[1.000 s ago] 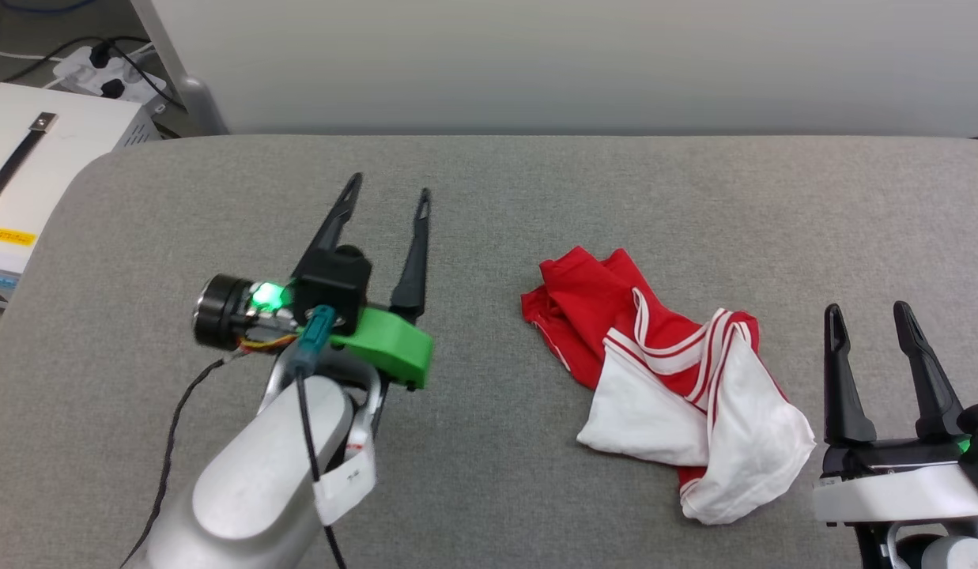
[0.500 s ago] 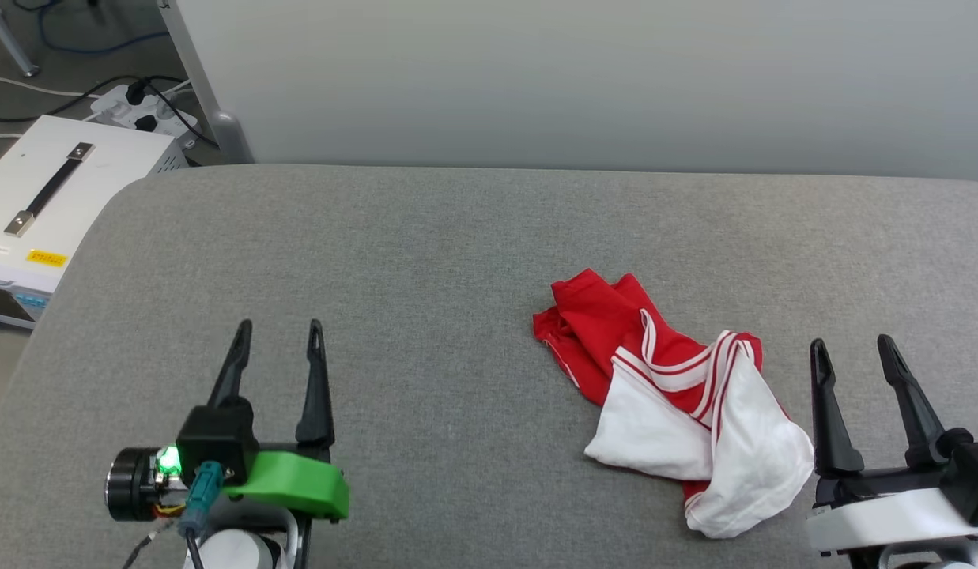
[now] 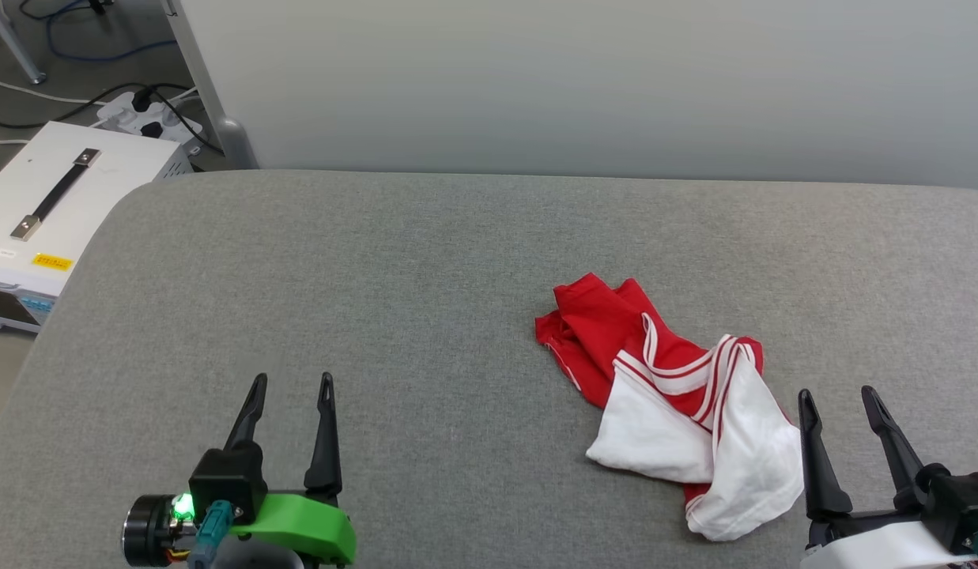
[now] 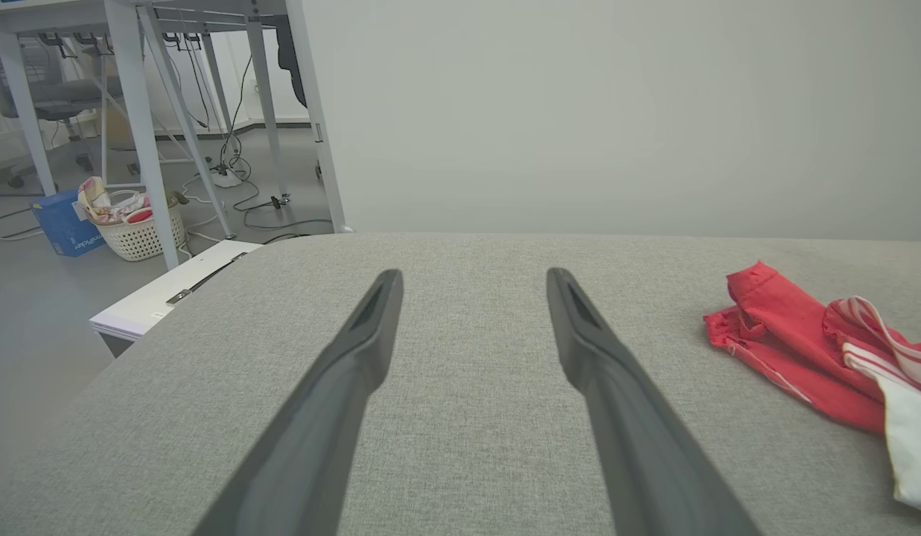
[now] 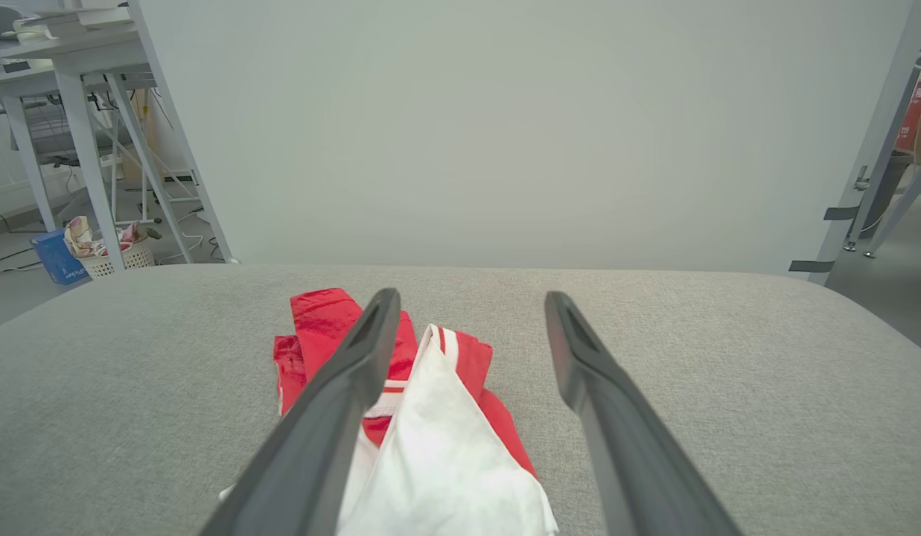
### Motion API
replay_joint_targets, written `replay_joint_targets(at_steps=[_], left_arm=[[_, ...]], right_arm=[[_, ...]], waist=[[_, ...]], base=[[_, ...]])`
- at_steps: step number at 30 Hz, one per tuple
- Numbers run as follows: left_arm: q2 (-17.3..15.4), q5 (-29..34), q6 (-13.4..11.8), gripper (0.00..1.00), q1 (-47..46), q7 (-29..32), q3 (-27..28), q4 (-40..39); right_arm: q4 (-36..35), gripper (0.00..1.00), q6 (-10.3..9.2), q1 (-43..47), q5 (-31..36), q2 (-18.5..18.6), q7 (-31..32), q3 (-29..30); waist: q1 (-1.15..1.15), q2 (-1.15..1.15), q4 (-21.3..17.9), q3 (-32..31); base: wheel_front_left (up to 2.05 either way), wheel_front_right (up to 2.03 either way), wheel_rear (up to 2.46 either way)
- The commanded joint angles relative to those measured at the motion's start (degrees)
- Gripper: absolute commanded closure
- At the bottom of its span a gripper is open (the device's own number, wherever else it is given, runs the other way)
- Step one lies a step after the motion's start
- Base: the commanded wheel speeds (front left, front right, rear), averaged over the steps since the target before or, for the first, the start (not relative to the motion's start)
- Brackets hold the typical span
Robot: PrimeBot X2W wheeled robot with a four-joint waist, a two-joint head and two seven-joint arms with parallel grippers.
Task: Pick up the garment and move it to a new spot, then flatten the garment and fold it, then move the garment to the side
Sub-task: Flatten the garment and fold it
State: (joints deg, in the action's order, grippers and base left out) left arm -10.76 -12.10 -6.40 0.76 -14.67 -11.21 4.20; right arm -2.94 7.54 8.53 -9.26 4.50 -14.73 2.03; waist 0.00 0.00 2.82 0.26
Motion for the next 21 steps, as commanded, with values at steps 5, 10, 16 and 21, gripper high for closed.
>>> replay_joint_targets(at_steps=[5, 10, 16, 21], left_arm=[[2.11, 2.15, 2.14, 0.0, 1.73, -0.32, 2.61, 1.08], [3.28, 3.75, 4.02, 0.0, 2.08, -0.32, 4.07, 1.95], [4.44, 5.06, 5.78, 0.0, 1.83, -0.32, 5.22, 2.84], [4.65, 6.19, 9.09, 0.0, -3.16, -0.32, 4.35, 3.07]], right_arm=[[0.8, 0.0, -0.05, 1.2, -0.17, -0.23, -0.27, -0.26], [1.13, 0.0, -0.05, 1.27, -0.13, -0.39, -0.27, -0.25], [1.26, 0.0, -0.05, 0.96, -0.18, -0.49, -0.27, -0.4], [0.72, 0.0, -0.05, 0.16, -0.33, -0.57, -0.27, -0.17]], waist=[[0.0, 0.0, 0.06, 0.0], [0.0, 0.0, 0.14, -0.12], [0.0, 0.0, 0.04, -0.44], [0.0, 0.0, 0.21, 0.45]], base=[[0.0, 0.0, 0.0], [0.0, 0.0, 0.0], [0.0, 0.0, 0.0], [0.0, 0.0, 0.0]])
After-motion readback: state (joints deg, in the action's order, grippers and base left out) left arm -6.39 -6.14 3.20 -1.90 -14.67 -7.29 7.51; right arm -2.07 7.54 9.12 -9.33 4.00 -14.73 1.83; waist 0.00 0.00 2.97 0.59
